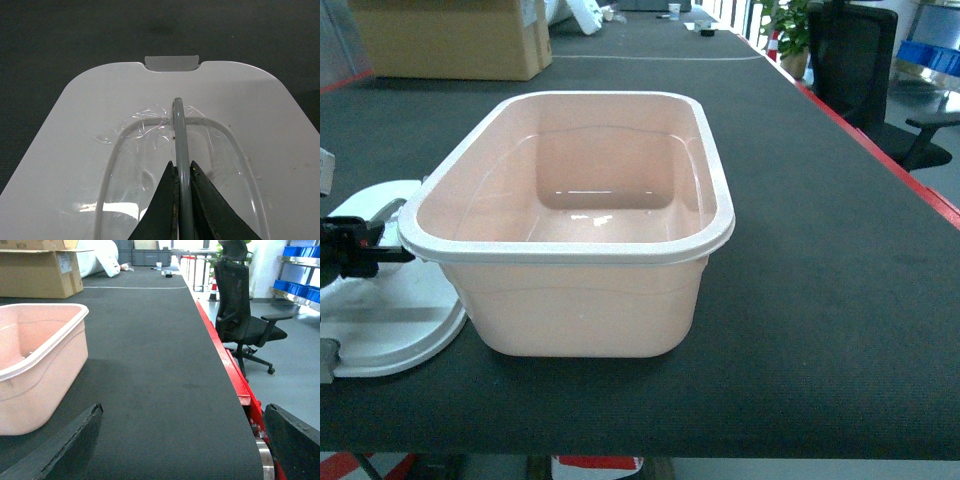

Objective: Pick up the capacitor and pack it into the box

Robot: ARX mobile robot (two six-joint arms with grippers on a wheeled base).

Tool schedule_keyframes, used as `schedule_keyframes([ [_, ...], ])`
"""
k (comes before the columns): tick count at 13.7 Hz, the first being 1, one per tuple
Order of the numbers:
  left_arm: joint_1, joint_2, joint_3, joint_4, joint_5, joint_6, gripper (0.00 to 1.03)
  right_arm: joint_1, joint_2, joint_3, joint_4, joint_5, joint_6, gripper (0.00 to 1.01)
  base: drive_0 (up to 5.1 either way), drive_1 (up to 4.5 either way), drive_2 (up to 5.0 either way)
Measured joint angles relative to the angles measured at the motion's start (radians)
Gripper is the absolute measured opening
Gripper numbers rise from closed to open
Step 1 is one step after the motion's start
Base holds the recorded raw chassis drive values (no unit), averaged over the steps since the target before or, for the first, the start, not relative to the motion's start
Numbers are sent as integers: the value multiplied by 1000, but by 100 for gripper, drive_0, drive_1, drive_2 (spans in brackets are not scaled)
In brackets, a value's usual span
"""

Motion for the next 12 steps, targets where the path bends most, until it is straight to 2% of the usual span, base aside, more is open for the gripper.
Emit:
schedule_keyframes([
  [2,20,-113,-11,-72,-9,-23,2,0,0,0,0,0,0,98,0,0,0],
  [4,41,-282,29,-154,-27,-22,2,0,0,0,1,0,0,98,0,0,0],
  [7,18,-475,58,-282,-105,-27,2,0,0,0,0,0,0,98,0,0,0],
  [8,-8,-512,58,-309,-133,-38,2,0,0,0,1,0,0,98,0,0,0],
  [9,-71,-560,44,-304,-175,-55,2,0,0,0,0,0,0,98,0,0,0],
  [11,-229,-612,10,-277,-266,-72,2,0,0,0,0,0,0,98,0,0,0],
  [12,-284,-610,4,-274,-302,-72,2,0,0,0,0,0,0,98,0,0,0],
])
